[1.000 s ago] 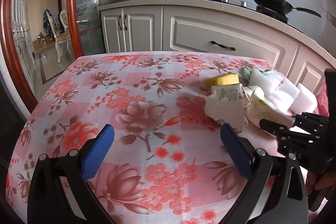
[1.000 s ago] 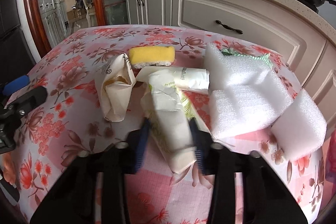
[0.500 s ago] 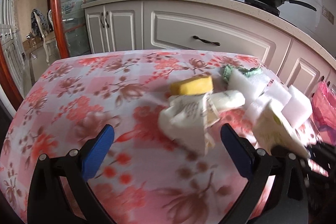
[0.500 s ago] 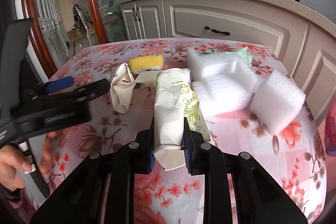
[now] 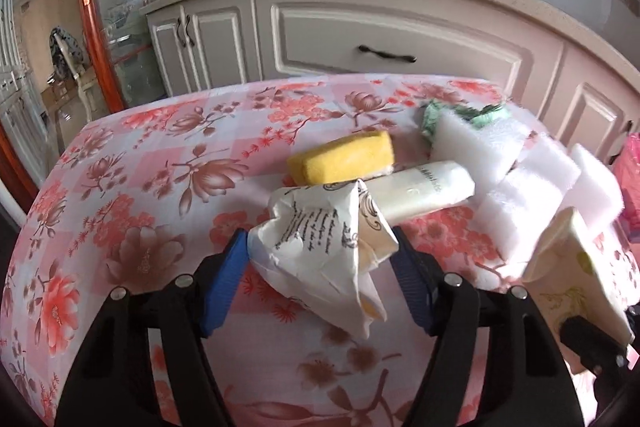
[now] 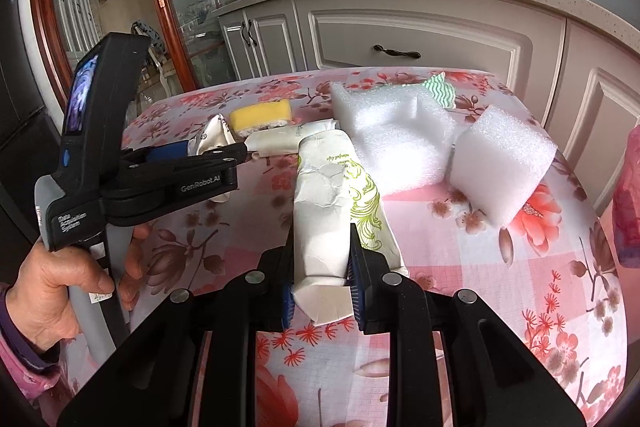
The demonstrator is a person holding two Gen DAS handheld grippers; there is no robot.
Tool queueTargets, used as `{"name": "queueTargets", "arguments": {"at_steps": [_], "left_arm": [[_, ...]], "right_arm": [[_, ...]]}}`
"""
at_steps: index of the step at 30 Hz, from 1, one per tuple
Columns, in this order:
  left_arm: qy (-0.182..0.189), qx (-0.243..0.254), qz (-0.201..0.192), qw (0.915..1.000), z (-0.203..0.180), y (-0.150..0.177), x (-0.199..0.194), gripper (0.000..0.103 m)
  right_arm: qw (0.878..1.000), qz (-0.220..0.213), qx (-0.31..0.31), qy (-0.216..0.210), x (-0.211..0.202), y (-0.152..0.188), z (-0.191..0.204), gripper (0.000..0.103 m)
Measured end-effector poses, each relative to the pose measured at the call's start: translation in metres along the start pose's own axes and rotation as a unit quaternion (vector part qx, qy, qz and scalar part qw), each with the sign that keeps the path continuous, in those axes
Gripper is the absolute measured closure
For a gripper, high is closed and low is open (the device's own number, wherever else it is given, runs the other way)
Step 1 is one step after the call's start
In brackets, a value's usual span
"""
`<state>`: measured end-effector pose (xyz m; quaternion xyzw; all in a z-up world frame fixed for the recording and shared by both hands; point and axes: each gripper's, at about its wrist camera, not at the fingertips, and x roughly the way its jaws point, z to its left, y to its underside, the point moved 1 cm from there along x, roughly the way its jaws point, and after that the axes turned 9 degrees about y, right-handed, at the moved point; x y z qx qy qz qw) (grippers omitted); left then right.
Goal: Collect trash
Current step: 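Carry both paper tissue packets to the bin with both tools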
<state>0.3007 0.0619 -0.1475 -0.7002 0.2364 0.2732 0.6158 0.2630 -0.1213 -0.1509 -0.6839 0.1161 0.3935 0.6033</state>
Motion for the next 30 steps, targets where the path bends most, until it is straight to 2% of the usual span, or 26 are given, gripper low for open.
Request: {"name": "queueTargets", "arguments": {"at_steps": [9, 16, 30], "left_arm": [[0.022, 0.01, -0.026, 0.9994, -0.01, 0.026, -0.041, 0.036], [0.019, 0.022, -0.049, 0.9983, -0.019, 0.04, -0.07, 0.036], [0.043, 0.056, -0.065, 0.9954, -0.054, 0.051, -0.095, 0.036]], "right_arm": [[1.0, 0.0, 0.006, -0.002, -0.003, 0.006, 0.002, 0.08], [1.0, -0.006, 0.018, 0.008, -0.012, 0.011, -0.004, 0.08], [0.998, -0.029, 0.042, 0.038, -0.04, 0.018, -0.025, 0.08]]}}
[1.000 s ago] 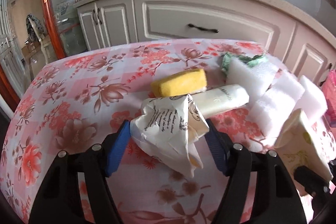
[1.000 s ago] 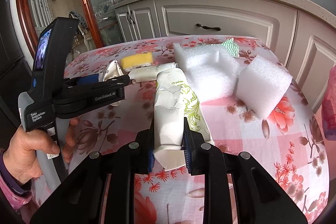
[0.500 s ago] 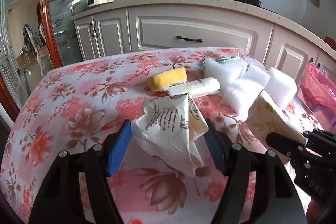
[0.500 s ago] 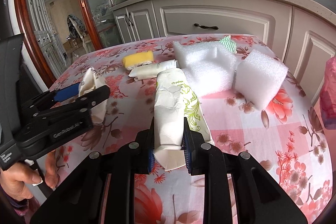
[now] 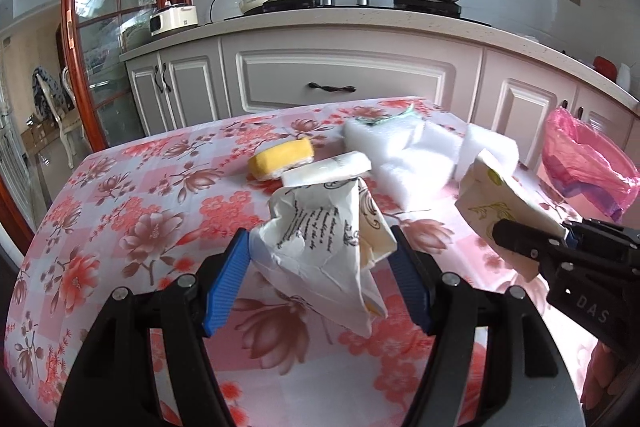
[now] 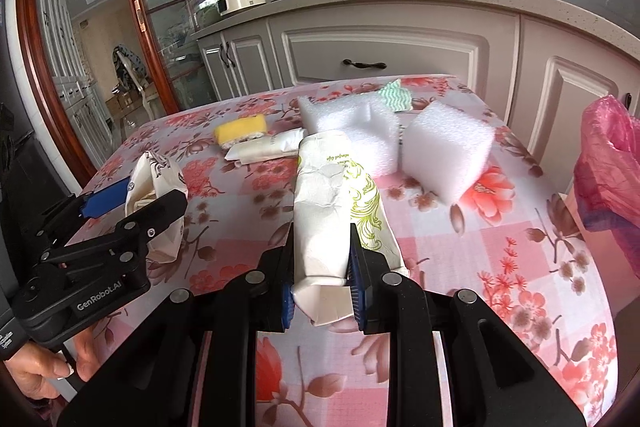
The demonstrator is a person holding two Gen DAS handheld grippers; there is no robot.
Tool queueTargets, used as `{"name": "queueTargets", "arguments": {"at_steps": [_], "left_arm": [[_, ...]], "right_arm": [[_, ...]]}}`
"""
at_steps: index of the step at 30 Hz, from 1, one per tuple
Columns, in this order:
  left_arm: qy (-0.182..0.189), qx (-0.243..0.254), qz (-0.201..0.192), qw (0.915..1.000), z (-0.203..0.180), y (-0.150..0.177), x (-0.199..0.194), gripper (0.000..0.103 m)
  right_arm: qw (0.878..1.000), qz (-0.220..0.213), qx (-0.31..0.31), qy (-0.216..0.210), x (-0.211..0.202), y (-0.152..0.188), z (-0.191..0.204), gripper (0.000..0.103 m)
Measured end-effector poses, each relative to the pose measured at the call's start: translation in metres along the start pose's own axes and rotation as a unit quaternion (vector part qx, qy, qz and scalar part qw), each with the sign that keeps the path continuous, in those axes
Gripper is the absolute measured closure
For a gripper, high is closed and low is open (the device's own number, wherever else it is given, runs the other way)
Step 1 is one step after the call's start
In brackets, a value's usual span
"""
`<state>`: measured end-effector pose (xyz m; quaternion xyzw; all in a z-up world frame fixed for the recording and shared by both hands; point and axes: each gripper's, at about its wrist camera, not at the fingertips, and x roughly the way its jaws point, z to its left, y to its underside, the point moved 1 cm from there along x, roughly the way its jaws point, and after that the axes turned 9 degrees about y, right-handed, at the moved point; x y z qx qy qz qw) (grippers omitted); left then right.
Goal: Collect trash
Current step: 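Carry both paper tissue packets to the bin with both tools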
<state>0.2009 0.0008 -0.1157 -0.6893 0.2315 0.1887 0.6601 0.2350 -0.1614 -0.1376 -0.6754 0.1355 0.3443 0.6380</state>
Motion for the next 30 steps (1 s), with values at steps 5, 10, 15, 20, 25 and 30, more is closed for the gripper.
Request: {"name": "queueTargets", "arguments": {"at_steps": [5, 10, 15, 20, 25, 30], "left_arm": [[0.009, 0.011, -0.01, 0.9998, -0.016, -0.001, -0.005, 0.036], [0.028, 0.032, -0.024, 0.9988, -0.04, -0.007, -0.009, 0.036], [0.052, 0.048, -0.034, 0.9969, -0.066, -0.017, -0.005, 0.036], [0.074, 0.063, -0.048, 0.9941, -0.092, -0.032, 0.002, 0.036], [0.102, 0.078, -0.064, 0.9897, -0.123, -0.047, 0.006, 0.036], [0.132, 0.1, -0.076, 0.9833, -0.159, -0.06, 0.012, 0.036]], "right_arm": [[0.999, -0.014, 0.018, 0.025, -0.009, 0.0, -0.019, 0.08], [0.997, -0.032, 0.042, 0.049, -0.022, -0.003, -0.042, 0.08], [0.994, -0.052, 0.061, 0.077, -0.037, -0.005, -0.065, 0.08], [0.988, -0.073, 0.07, 0.113, -0.051, -0.009, -0.087, 0.08], [0.982, -0.089, 0.082, 0.142, -0.065, -0.014, -0.114, 0.08], [0.975, -0.105, 0.092, 0.172, -0.081, -0.018, -0.142, 0.08]]}}
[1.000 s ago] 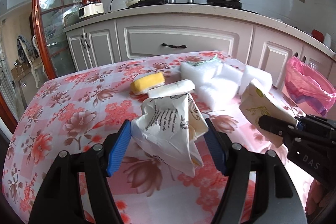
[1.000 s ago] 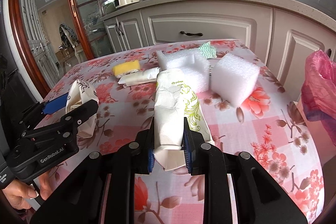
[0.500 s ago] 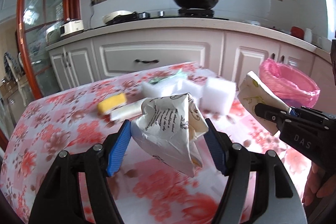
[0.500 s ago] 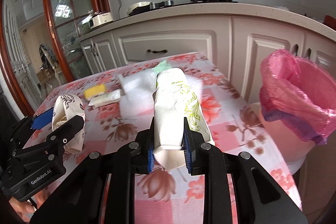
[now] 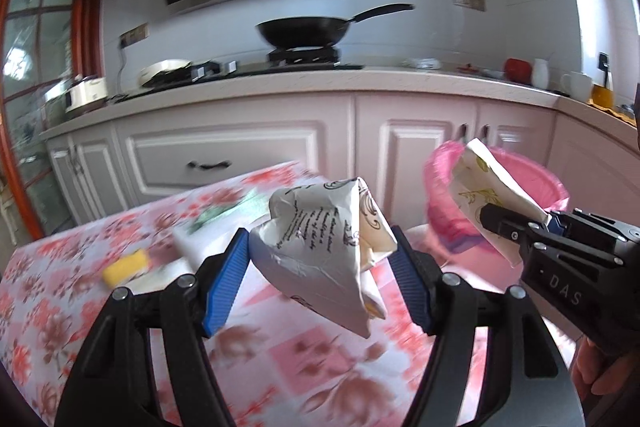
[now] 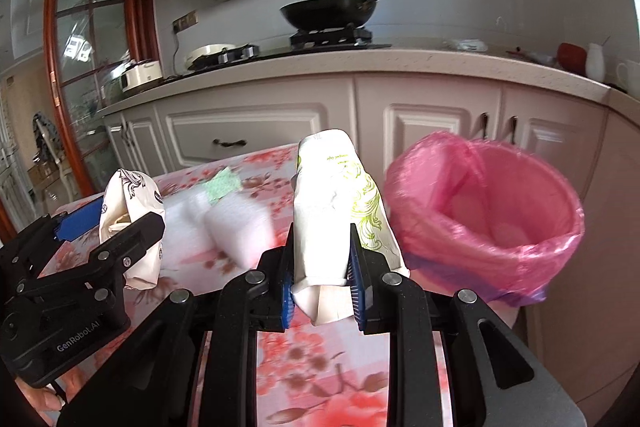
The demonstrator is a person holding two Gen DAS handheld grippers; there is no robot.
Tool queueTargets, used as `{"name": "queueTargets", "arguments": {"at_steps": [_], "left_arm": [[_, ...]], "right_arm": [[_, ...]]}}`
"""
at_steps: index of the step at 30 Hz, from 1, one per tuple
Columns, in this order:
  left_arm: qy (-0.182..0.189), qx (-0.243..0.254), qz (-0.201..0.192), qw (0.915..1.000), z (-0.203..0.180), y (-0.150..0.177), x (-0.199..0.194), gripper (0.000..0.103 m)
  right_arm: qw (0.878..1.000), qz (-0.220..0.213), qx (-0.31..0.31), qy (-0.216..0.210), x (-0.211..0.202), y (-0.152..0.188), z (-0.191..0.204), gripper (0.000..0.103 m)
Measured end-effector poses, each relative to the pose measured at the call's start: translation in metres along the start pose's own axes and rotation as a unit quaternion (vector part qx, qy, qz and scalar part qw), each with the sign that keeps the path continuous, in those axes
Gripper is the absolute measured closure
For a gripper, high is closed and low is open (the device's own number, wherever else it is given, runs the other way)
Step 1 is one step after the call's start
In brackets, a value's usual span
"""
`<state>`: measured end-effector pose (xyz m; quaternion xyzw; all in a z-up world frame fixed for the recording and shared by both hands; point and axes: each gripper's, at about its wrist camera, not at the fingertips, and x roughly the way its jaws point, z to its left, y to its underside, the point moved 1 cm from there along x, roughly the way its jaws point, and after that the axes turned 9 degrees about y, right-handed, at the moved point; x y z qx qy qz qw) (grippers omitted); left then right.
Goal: Collect trash
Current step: 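Carry both paper tissue packets to the bin with both tools, then open both tools over the bin to drop the tissue packets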
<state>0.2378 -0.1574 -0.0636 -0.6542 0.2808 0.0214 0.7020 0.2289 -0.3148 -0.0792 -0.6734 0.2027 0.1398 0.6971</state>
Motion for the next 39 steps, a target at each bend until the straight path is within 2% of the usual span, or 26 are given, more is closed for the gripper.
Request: {"name": "queueTargets", "arguments": {"at_steps": [11, 16, 21, 27, 31, 35, 39], "left_arm": [[0.076, 0.027, -0.026, 0.9964, -0.058, -0.048, 0.047, 0.036], [0.115, 0.04, -0.039, 0.9917, -0.08, -0.07, 0.074, 0.035], [0.141, 0.04, -0.034, 0.9886, -0.095, -0.084, 0.107, 0.035], [0.164, 0.015, -0.012, 0.9863, -0.106, -0.091, 0.154, 0.035], [0.173, 0.022, 0.002, 0.9846, -0.117, -0.087, 0.176, 0.035], [0.189, 0.036, 0.019, 0.9811, -0.129, -0.081, 0.195, 0.032], [0.18, 0.05, 0.023, 0.9821, -0.132, -0.076, 0.203, 0.028]], "right_arm": [[0.997, -0.024, 0.026, 0.07, 0.004, -0.03, -0.081, 0.08], [0.996, -0.021, 0.026, 0.086, 0.021, -0.037, -0.107, 0.08], [0.995, -0.011, 0.028, 0.094, 0.041, -0.041, -0.129, 0.08], [0.994, -0.004, 0.041, 0.099, 0.06, -0.045, -0.154, 0.08], [0.994, -0.002, 0.044, 0.098, 0.069, -0.048, -0.165, 0.08], [0.995, 0.006, 0.055, 0.079, 0.08, -0.049, -0.174, 0.078], [0.994, 0.02, 0.064, 0.086, 0.091, -0.043, -0.182, 0.076]]}}
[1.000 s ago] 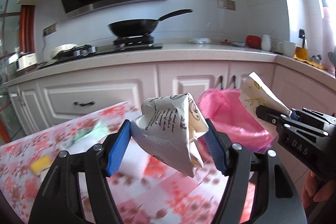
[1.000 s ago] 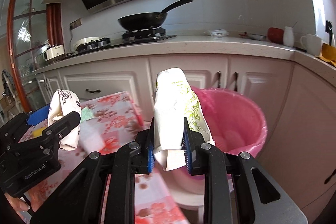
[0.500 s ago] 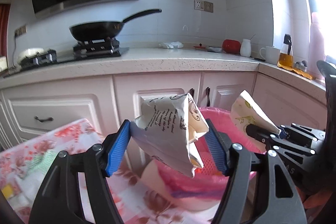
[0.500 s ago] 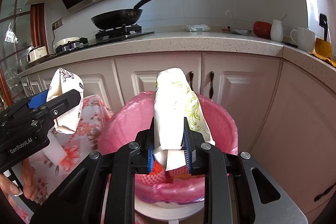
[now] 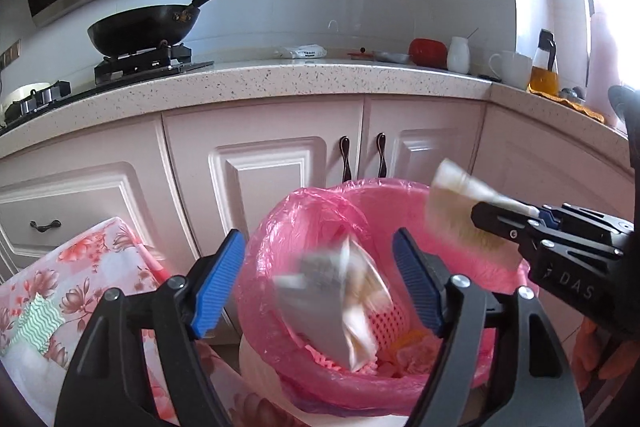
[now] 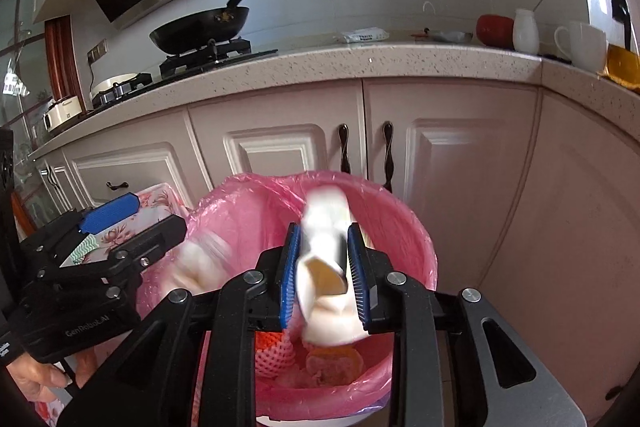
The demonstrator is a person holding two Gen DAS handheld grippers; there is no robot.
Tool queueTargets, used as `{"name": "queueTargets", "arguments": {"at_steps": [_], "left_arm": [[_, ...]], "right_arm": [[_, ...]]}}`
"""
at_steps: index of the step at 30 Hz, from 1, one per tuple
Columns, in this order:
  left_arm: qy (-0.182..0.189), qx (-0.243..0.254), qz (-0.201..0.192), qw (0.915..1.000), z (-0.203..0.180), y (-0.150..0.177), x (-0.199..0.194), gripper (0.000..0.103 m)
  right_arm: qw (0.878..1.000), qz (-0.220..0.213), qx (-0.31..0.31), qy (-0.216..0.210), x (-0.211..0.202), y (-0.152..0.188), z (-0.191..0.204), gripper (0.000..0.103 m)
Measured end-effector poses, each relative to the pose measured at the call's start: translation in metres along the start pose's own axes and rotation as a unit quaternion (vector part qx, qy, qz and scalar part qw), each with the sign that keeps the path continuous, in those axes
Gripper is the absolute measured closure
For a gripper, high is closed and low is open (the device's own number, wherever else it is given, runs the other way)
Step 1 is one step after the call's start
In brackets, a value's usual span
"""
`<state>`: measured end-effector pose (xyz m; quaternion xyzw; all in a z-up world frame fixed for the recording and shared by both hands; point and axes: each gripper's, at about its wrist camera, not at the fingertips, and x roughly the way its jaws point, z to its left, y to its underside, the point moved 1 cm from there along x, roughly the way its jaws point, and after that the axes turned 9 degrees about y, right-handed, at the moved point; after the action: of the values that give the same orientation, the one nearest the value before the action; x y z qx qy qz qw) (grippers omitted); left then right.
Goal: Collect trash
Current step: 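Open both tools over the bin to drop the tissue packets, then return both tools from the bin to the table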
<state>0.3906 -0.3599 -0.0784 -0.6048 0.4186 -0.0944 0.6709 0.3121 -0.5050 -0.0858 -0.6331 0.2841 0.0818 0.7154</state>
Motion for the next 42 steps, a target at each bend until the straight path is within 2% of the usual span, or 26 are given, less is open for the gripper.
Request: {"name": "queueTargets", "arguments": {"at_steps": [2, 7, 11, 17, 19, 21, 26, 36, 42], "left_arm": [[0.0, -0.001, -0.002, 1.0, 0.003, 0.002, -0.002, 0.025], [-0.014, -0.01, -0.001, 0.9999, 0.011, 0.006, -0.015, 0.023], [-0.029, -0.009, -0.007, 0.9995, 0.014, 0.01, -0.034, 0.015], [-0.067, -0.006, -0.009, 0.9977, 0.017, 0.019, -0.069, 0.005], [-0.075, -0.006, -0.01, 0.9971, 0.018, 0.024, -0.083, 0.005], [-0.086, -0.005, -0.01, 0.9962, 0.02, 0.029, -0.099, 0.005], [-0.113, -0.01, -0.014, 0.9934, 0.03, 0.044, -0.135, 0.005], [-0.197, -0.057, -0.019, 0.9784, 0.081, 0.101, -0.229, 0.005], [-0.234, -0.089, -0.029, 0.9678, 0.109, 0.129, -0.279, 0.005]], "right_arm": [[1.0, 0.003, 0.004, 0.002, 0.002, 0.003, -0.002, 0.07], [1.0, 0.0, 0.009, 0.004, -0.01, 0.007, -0.004, 0.07], [1.0, -0.007, 0.01, 0.003, -0.026, 0.009, -0.003, 0.068], [1.0, -0.022, 0.002, 0.004, -0.054, 0.013, 0.013, 0.052], [1.0, -0.025, -0.001, -0.001, -0.063, 0.015, 0.02, 0.05], [1.0, -0.028, -0.002, -0.005, -0.073, 0.019, 0.03, 0.044], [0.999, -0.026, -0.014, -0.027, -0.087, 0.028, 0.058, 0.041], [0.996, 0.008, -0.035, -0.083, -0.098, 0.062, 0.133, 0.039], [0.992, 0.028, -0.061, -0.108, -0.102, 0.084, 0.176, 0.034]]}}
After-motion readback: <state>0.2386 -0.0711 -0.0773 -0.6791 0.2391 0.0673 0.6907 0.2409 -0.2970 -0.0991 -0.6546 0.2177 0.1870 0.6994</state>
